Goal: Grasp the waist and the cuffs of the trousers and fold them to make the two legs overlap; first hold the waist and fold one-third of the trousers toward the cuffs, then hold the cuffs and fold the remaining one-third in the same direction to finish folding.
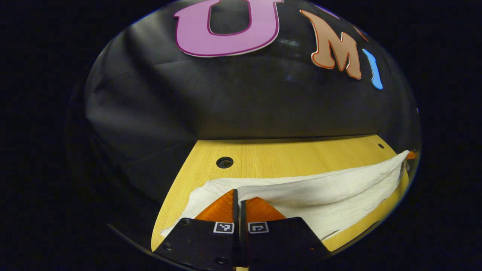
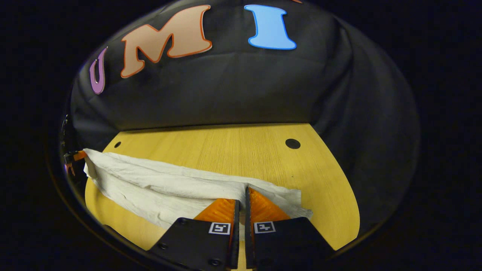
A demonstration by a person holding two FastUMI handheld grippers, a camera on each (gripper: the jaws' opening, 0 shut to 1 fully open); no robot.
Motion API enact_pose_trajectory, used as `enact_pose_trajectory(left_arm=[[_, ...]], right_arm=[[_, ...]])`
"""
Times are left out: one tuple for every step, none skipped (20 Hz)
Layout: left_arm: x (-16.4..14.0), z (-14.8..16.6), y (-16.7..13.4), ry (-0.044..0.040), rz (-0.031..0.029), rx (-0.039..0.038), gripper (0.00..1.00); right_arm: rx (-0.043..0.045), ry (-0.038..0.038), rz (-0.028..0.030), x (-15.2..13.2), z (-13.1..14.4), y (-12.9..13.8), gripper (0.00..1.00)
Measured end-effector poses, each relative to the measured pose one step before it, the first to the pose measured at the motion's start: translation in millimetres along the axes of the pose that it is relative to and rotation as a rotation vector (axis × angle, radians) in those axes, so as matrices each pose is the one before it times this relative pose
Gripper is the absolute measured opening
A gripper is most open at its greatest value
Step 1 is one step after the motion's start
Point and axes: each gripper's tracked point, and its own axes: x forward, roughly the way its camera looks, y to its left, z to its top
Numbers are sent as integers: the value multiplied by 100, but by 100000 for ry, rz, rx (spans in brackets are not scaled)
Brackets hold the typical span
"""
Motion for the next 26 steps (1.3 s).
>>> enact_pose_trajectory(left_arm=[[1373, -794, -95, 2255, 332, 1201, 0], [1154, -614, -135, 1240, 8, 571, 0], [865, -383, -75, 518, 259, 161, 0], [647, -30, -42, -847, 112, -446, 0], [406, -8, 106, -1178, 130, -541, 0], [430, -190, 182, -500, 538, -585, 0], [213, -167, 165, -82, 557, -457, 0], [164, -237, -61, 380, 124, -663, 2], [295, -297, 385, 758, 2075, -91, 6], [149, -106, 558, 385, 1964, -403, 26], [-28, 66, -19, -1298, 514, -2293, 46], [-300, 623, -61, -2708, 906, -2775, 65], [-725, 790, 53, -2690, 828, -2546, 72], [-1030, 944, -91, -2574, 58, -2066, 91], [-787, 840, -443, -2115, -1225, -1884, 99], [-697, 863, -343, -1817, -1057, -1399, 98], [-635, 592, -195, -1350, -896, -722, 97], [-768, 642, -191, -984, -654, -468, 96], [-761, 616, -280, -1164, -402, -50, 96], [-734, 777, -81, -1895, 432, 227, 96], [-904, 111, -366, -746, -39, 202, 96], [-1039, 303, -471, -349, 34, 213, 95], [-1555, 377, -651, -374, 54, 108, 94], [-1293, 131, -546, -187, -36, -140, 94], [-1090, 156, -709, -353, -79, -170, 94], [-1302, -204, -634, -111, -79, -264, 94]], right_arm=[[-552, 1402, -129, 1628, -507, 338, 9], [-705, 887, -626, 1106, -632, 110, 9], [-403, 455, 59, 903, -244, 173, 9], [173, 409, -34, 885, -178, -45, 9], [711, -307, -20, 648, 84, -20, 9], [1204, -230, -395, 542, 141, -123, 9], [1925, 100, 71, 426, 162, -105, 9], [2206, 186, 757, 160, -89, 118, 9], [1698, 57, 1140, 77, 256, 62, 11], [1072, -350, 837, 55, 197, 45, 19], [792, -1102, 56, -368, 392, -167, 32], [739, -1267, 590, -617, 347, -44, 47], [637, -1291, -635, -687, 665, -346, 73], [752, -980, 71, -881, 227, -188, 100], [347, -1098, -535, -894, 477, -456, 99], [-210, -1691, -830, -1081, 455, -827, 98], [-209, -1516, -943, -1100, 457, -571, 98], [176, -1101, -913, -1098, 253, -758, 98], [704, -619, -1032, -1175, 162, -829, 94], [1591, -652, -681, -1102, 93, -847, 94], [1880, 118, -461, -942, -152, -778, 94], [1497, 398, -1234, -1040, -541, -1277, 95], [997, -71, -1279, -561, -279, -972, 98], [1825, 600, -1060, -514, -494, -838, 98], [2385, 810, -354, -438, -647, -815, 98], [2812, 927, -236, -281, -973, -1004, 98]])
